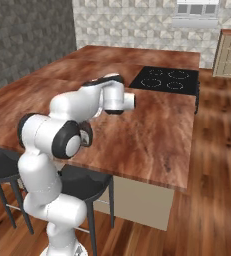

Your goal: The dining table condiment station is running low on syrup bottle. Refill the condiment station by opening the cabinet and taking the syrup bottle from the cabinet and placing it on the dining table.

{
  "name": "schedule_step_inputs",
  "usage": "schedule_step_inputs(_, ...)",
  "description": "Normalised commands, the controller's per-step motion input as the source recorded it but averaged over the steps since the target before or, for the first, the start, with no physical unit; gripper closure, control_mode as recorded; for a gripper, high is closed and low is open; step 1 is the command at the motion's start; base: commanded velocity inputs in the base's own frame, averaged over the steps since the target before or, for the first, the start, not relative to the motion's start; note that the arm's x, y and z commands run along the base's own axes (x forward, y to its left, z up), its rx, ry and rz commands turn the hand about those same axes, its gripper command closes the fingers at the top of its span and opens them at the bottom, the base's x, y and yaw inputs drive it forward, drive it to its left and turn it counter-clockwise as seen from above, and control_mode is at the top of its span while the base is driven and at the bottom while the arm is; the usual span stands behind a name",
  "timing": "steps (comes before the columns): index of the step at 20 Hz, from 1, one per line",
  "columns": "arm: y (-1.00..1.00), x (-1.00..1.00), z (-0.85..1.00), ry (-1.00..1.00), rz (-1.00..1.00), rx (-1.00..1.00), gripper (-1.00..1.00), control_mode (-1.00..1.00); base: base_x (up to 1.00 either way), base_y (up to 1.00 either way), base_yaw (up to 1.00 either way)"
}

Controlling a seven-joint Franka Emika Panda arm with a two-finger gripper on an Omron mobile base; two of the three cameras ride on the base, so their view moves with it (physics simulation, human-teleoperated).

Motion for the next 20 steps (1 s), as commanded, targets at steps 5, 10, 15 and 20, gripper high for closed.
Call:
schedule_step_inputs(5,0.01,-0.91,0.56,-0.27,-0.03,-0.09,-1.0,-1.0,0.0,0.0,0.0)
schedule_step_inputs(10,0.12,-1.0,0.5,-0.25,-0.09,-0.12,-1.0,-1.0,0.0,0.0,0.0)
schedule_step_inputs(15,0.19,-1.0,0.33,-0.13,-0.12,-0.13,-1.0,-1.0,0.0,0.0,0.0)
schedule_step_inputs(20,0.21,-1.0,0.12,-0.01,-0.16,-0.15,-1.0,-1.0,0.0,0.0,0.0)
